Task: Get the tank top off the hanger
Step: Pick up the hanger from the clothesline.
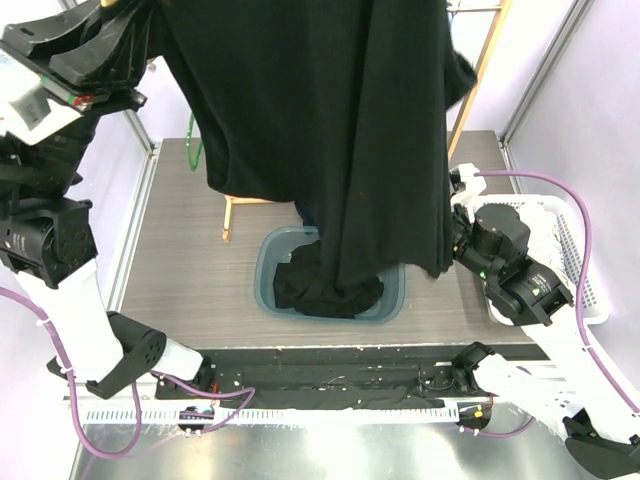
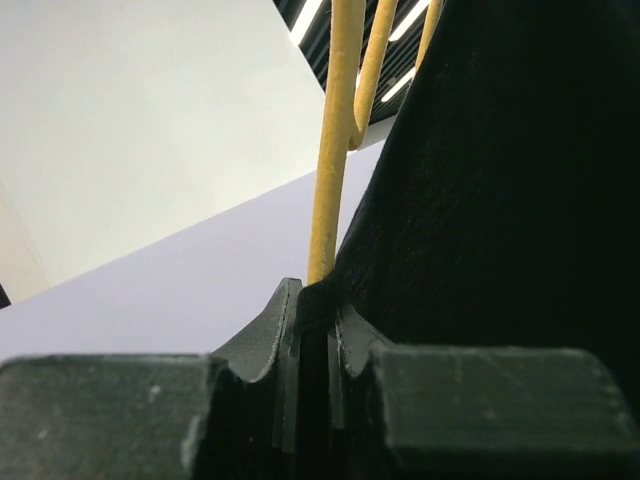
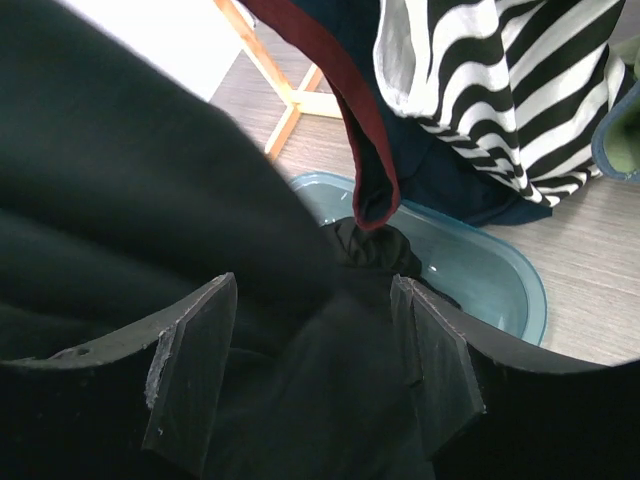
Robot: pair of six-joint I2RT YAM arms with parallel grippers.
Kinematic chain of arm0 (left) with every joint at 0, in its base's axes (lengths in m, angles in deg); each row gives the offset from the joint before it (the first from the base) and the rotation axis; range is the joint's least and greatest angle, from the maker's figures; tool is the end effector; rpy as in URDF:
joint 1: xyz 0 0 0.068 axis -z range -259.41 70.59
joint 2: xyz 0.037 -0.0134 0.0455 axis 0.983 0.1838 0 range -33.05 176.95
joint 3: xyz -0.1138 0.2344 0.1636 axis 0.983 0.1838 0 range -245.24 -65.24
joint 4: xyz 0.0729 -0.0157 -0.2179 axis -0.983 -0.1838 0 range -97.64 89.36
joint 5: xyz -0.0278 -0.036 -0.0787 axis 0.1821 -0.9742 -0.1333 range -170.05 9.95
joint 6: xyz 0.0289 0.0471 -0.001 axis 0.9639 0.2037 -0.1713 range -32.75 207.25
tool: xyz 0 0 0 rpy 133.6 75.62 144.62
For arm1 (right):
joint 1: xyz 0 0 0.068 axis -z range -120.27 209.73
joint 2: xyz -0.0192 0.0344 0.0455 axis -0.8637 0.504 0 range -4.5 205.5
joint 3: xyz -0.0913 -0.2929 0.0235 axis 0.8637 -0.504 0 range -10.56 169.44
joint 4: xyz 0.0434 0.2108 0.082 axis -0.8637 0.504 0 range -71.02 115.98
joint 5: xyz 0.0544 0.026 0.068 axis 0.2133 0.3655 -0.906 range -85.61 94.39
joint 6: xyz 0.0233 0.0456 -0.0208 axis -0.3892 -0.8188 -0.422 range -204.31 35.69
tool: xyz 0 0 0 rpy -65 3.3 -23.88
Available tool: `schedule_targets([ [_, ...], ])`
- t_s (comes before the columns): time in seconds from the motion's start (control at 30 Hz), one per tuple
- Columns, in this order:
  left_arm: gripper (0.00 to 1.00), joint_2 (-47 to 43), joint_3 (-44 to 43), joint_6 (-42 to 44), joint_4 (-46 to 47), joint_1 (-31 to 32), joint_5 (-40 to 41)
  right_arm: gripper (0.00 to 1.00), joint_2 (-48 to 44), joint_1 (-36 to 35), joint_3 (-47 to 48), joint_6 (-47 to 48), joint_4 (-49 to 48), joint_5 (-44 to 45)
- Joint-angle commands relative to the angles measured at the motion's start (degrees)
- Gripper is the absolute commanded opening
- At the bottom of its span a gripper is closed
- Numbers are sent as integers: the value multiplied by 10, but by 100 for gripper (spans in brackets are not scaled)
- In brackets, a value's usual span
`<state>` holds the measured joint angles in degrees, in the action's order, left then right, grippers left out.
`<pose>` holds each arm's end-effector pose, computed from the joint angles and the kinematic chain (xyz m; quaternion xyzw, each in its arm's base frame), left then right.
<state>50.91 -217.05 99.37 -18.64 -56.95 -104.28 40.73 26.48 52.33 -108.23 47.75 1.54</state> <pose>0.0704 -0.0458 0.7129 0.2880 0.2620 -0.1546 0.9080 0.0839 0.0573 0.4263 -0.0786 0.7681 0.3208 0.5485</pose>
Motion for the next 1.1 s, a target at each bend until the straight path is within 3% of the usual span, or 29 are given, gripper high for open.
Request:
schedule_targets([
  [0.0,0,-6,10,42,25,-2,22,71,-11,2,-8,5,-21,1],
  [0.23,0,-25,16,115,-147,-1,-61,71,-21,2,-20,7,-21,7],
  [0.37,0,-60,74,172,-220,-1,-51,71,-16,2,-23,10,-21,5],
  [0.67,0,-100,189,241,-233,-2,44,71,-23,3,-22,17,-19,26],
  [0.87,0,-91,191,229,-199,-2,100,71,-34,2,-22,24,-14,26],
  [1.07,0,-104,201,206,-267,-1,23,71,-43,3,-17,34,-10,36],
])
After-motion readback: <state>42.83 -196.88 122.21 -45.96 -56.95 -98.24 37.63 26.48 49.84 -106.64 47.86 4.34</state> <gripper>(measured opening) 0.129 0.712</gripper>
